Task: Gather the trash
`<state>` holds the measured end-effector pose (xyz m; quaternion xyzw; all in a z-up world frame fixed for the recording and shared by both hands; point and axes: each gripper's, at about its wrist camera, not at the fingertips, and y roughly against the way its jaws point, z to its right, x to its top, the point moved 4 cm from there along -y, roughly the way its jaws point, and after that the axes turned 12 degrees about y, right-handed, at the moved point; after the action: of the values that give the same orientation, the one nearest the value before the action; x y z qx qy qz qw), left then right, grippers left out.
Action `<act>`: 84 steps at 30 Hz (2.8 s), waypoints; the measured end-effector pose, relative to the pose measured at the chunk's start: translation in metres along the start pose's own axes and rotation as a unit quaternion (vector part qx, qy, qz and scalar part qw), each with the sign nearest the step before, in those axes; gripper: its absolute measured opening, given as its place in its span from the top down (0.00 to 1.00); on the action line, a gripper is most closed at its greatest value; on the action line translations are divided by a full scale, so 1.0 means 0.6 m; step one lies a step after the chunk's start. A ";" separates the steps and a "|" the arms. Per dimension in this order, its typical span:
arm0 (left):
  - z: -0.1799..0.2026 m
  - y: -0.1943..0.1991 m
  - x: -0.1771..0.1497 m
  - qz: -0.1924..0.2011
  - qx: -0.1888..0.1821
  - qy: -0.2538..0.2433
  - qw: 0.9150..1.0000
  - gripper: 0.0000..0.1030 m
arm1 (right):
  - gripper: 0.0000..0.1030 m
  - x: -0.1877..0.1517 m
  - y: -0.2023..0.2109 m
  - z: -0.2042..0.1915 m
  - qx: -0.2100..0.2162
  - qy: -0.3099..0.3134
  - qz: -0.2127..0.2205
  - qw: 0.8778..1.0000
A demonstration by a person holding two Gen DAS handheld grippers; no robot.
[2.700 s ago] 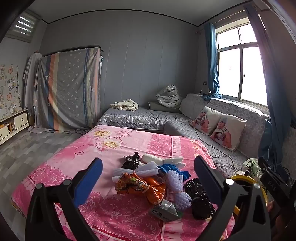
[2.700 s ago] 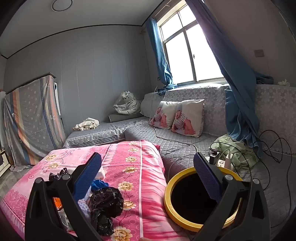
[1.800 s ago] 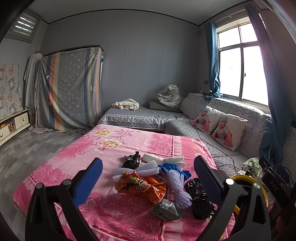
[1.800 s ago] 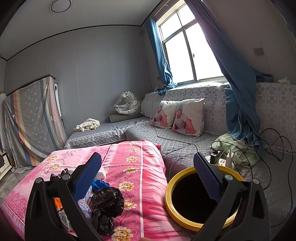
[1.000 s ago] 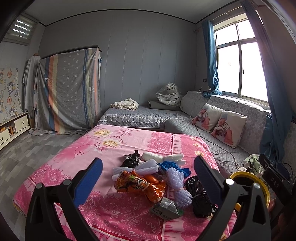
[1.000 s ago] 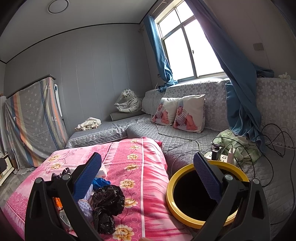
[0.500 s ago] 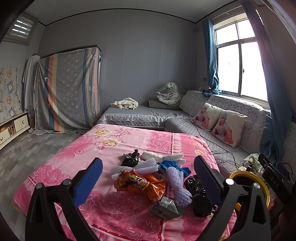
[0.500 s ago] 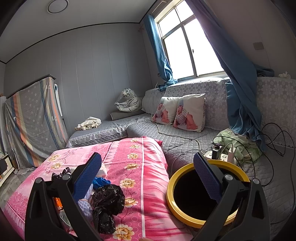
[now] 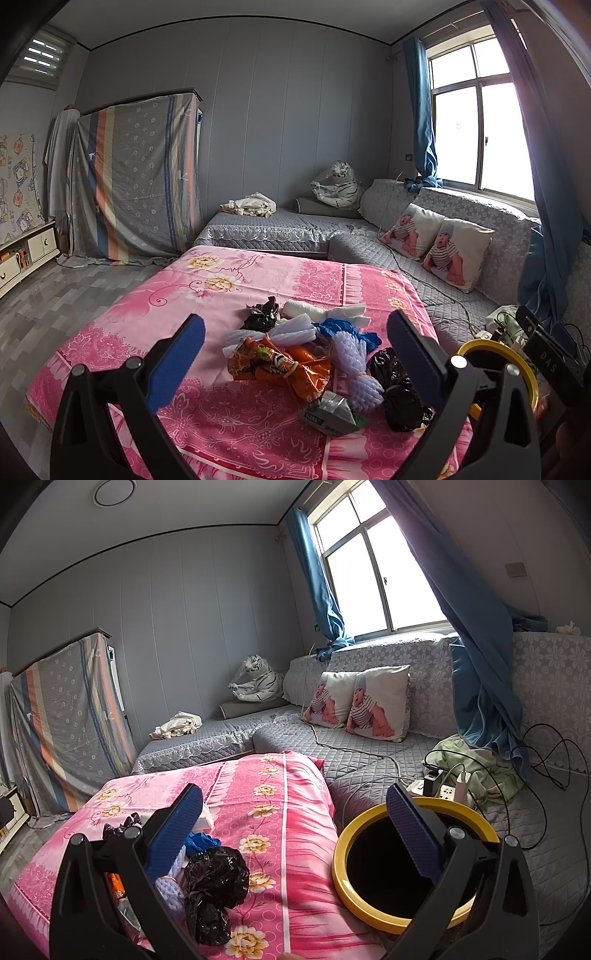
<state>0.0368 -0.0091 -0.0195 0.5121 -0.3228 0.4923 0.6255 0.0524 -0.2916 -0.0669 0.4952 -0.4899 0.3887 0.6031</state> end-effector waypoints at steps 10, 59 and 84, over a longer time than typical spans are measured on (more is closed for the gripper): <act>0.001 0.005 -0.003 0.006 0.001 -0.006 1.000 0.07 | 0.08 -0.001 -0.001 0.001 -0.001 -0.001 0.000 1.000; -0.114 -0.231 -0.062 -0.200 -0.001 -0.020 0.980 0.07 | 0.08 -0.106 -0.165 -0.129 0.171 0.107 -0.171 0.964; -0.151 -0.321 -0.108 -0.244 0.010 0.051 0.968 0.20 | 0.08 -0.158 -0.263 -0.155 0.222 0.074 -0.242 0.942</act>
<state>0.1899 0.0609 -0.1644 0.5554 -0.1510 0.3534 0.7374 0.2013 -0.2319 -0.1963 0.6900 -0.2108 0.3651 0.5883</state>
